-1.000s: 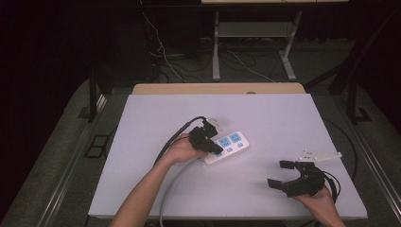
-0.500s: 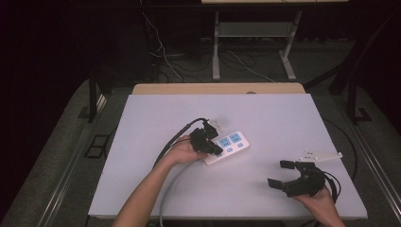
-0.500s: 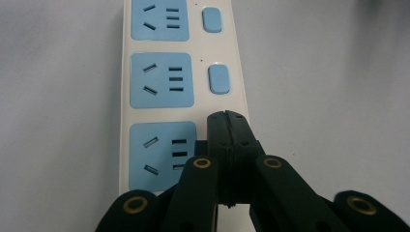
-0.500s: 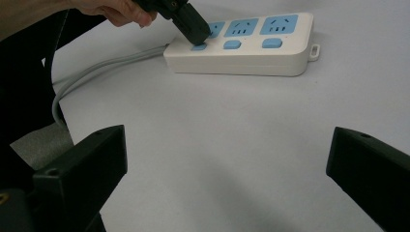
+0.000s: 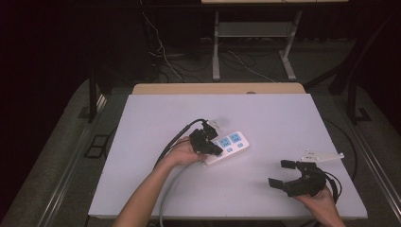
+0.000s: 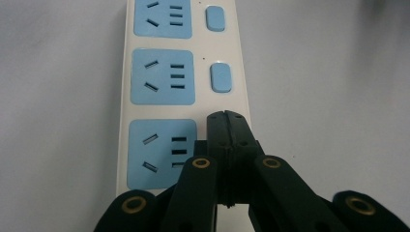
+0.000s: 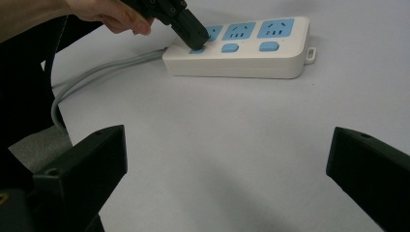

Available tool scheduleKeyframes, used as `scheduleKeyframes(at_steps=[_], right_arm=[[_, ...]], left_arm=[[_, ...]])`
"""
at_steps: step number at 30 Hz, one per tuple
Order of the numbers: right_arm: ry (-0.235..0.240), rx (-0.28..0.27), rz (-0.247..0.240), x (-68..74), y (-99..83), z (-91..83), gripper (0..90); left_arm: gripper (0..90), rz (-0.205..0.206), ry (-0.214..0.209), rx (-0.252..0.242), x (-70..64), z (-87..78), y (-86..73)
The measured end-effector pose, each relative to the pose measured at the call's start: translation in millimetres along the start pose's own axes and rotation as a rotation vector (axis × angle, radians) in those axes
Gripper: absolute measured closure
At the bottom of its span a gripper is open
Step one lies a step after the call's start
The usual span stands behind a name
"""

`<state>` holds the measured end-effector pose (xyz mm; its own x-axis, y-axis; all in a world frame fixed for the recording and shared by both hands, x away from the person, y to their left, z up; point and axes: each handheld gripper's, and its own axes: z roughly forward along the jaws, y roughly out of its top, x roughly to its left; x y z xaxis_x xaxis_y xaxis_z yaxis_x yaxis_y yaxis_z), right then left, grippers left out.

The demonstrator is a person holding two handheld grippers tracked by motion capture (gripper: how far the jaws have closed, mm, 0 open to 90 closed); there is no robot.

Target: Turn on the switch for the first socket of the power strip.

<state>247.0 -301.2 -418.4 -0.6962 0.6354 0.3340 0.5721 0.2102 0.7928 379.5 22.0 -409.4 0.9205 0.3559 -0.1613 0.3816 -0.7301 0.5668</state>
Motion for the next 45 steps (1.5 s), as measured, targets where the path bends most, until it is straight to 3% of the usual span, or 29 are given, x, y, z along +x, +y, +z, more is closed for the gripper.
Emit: scheduleKeyframes(at_steps=[2,6,11,15,20,23,29,45], right_arm=[[0.001,0.000,0.002,-0.6,0.0,0.3,0.3],[-0.001,0.003,0.003,-1.8,0.1,1.0,0.4],[-0.002,0.002,0.005,-1.3,0.1,0.5,0.4],[-0.003,0.001,0.005,-1.1,0.2,0.0,0.3],[-0.002,-0.003,0.008,-1.7,0.4,-0.3,0.4],[-0.002,-0.004,0.006,-2.2,0.3,-0.3,0.3],[-0.003,-0.002,0.006,-2.2,0.2,-0.1,0.3],[0.000,0.001,0.001,-0.6,0.5,1.2,0.3]], left_arm=[[89.9,0.012,0.009,0.000,-1.0,-0.3,-0.3],[89.8,-0.003,0.012,-0.027,-1.6,-0.4,-3.6],[89.8,0.008,0.030,-0.023,-4.3,-0.4,-3.0],[89.7,0.038,0.064,-0.011,-9.4,-0.9,-2.1],[89.6,0.047,0.034,-0.016,-12.9,-3.7,-0.9],[89.6,0.046,0.027,-0.054,-16.1,-8.7,3.1],[89.5,0.075,0.041,-0.073,-22.3,-19.1,10.5],[89.4,0.054,0.081,-0.122,-25.1,-49.5,8.2]])
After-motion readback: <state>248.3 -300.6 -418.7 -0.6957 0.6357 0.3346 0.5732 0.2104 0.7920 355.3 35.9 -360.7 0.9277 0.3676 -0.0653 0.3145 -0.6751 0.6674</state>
